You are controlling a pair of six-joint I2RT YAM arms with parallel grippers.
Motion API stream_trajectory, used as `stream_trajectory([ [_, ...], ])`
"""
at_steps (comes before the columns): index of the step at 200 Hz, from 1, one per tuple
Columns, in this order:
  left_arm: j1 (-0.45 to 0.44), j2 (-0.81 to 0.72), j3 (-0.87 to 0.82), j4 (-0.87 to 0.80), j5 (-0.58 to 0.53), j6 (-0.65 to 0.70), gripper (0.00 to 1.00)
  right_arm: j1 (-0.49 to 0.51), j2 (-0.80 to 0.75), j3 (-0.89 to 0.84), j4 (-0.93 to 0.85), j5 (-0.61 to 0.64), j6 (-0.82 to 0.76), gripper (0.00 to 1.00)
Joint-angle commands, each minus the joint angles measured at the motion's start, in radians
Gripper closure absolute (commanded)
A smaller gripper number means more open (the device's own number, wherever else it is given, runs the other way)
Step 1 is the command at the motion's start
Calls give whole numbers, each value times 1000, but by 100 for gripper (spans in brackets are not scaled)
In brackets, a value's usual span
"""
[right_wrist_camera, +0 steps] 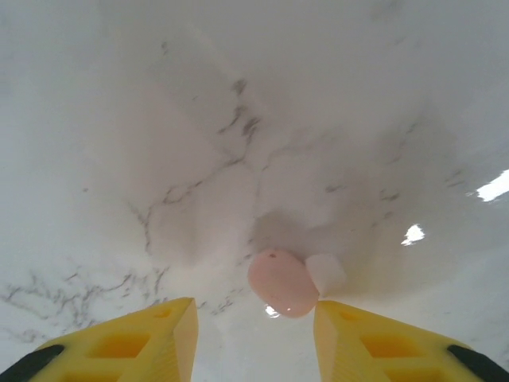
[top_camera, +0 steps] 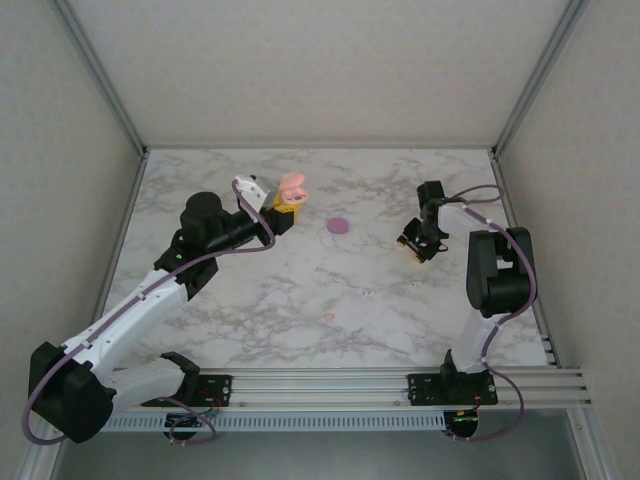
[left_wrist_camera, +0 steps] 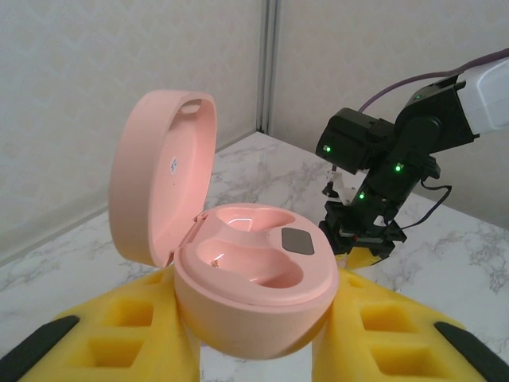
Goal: Insert wireless bluetooth earbuds into charging case
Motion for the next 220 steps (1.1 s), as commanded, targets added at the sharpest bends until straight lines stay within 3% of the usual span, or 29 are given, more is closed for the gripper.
stream_trajectory([
  [1,6,-8,-4,6,0,-6,75,19,-40,6,-19,-68,-27,57],
  [42,6,-7,1,-1,1,-3,75,23,-89,103,-155,76,-280,58],
  [71,7,7,10,2,8,-14,75,23,11,233,-291,184,-469,63],
  [120,6,10,12,7,6,-25,75,23,122,298,-326,151,-476,61],
  [220,6,9,16,-4,11,-20,75,23,207,323,-325,128,-502,68],
])
